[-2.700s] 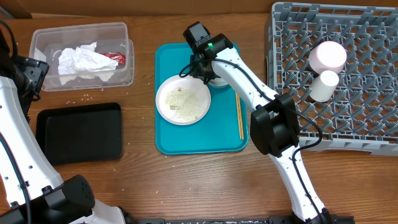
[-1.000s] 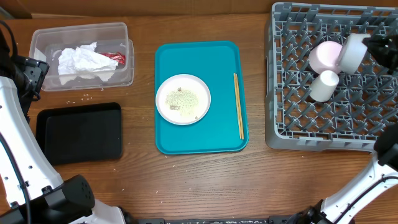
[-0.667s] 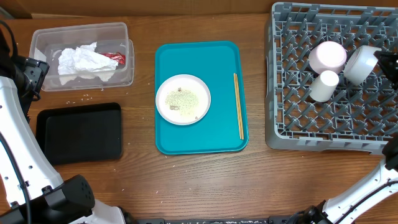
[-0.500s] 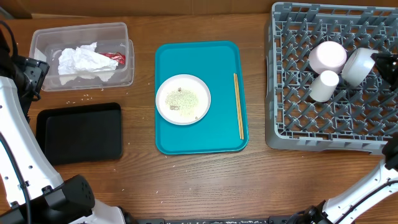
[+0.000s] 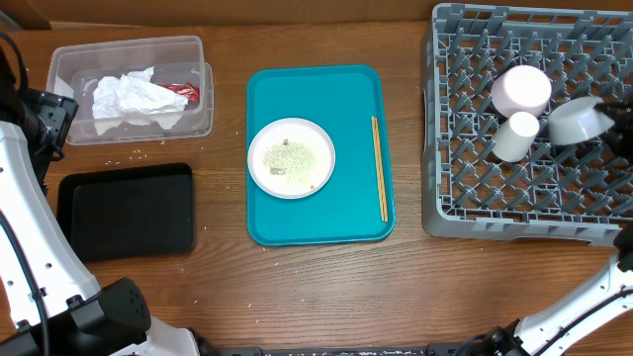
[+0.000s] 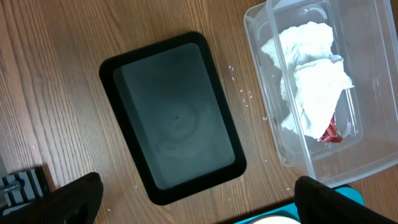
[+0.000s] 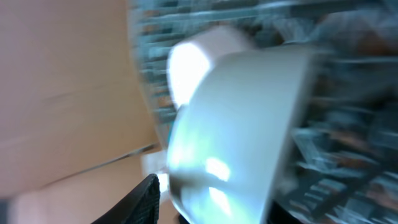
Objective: Sort waste into correct bins and load items into the dishwasher
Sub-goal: 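Carry the white saucer right and place it upright in the rack, then release the saucer and lift the right gripper from the rack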
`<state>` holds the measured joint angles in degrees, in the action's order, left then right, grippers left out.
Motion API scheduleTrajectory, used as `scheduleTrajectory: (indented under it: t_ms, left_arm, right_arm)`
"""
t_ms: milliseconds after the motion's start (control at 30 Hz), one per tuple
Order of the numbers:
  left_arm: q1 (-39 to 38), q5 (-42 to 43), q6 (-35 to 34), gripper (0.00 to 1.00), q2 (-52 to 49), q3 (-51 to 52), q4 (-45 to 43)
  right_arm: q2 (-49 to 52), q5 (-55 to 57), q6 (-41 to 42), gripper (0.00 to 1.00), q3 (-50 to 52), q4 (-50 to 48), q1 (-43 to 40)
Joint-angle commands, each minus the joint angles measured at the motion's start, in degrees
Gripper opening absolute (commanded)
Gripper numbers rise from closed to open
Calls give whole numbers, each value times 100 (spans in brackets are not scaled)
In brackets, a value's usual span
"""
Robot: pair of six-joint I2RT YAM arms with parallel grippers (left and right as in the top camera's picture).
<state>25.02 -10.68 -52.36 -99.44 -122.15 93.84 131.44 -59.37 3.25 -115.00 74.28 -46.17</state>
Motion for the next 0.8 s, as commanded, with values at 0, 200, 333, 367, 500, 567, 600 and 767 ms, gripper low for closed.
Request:
scheduleTrajectory:
  t_ms: [0, 200, 333, 367, 500, 567, 600, 767]
  left_arm:
    - [11, -22, 52, 100, -37, 28, 0]
    - [11, -22, 52, 100, -37, 28, 0]
    - [11, -22, 52, 100, -37, 28, 0]
    - [9, -22, 52, 100, -37, 28, 0]
    - [11, -22, 52, 100, -37, 28, 0]
    - [11, -22, 52, 100, -37, 28, 0]
    - [11, -22, 52, 100, -37, 28, 0]
    - [11, -22, 52, 100, -37, 28, 0]
  right_arm:
    - [-339, 1681, 699, 43, -302, 160, -127]
    - [-1123, 2680, 1261, 43, -363, 227, -138]
    - [-1650, 3156, 1333, 43, -363, 232, 61]
    - [-1740, 3176, 1331, 43, -363, 221, 142]
    - [-1858, 3300, 1309, 27, -356, -98, 739]
    - [-1801, 3720, 1311, 11, -341, -269, 1023]
    - [-1759, 3982, 1318, 7, -337, -323, 1143]
    - [-1244, 5855, 1952, 4, -334, -332, 1836]
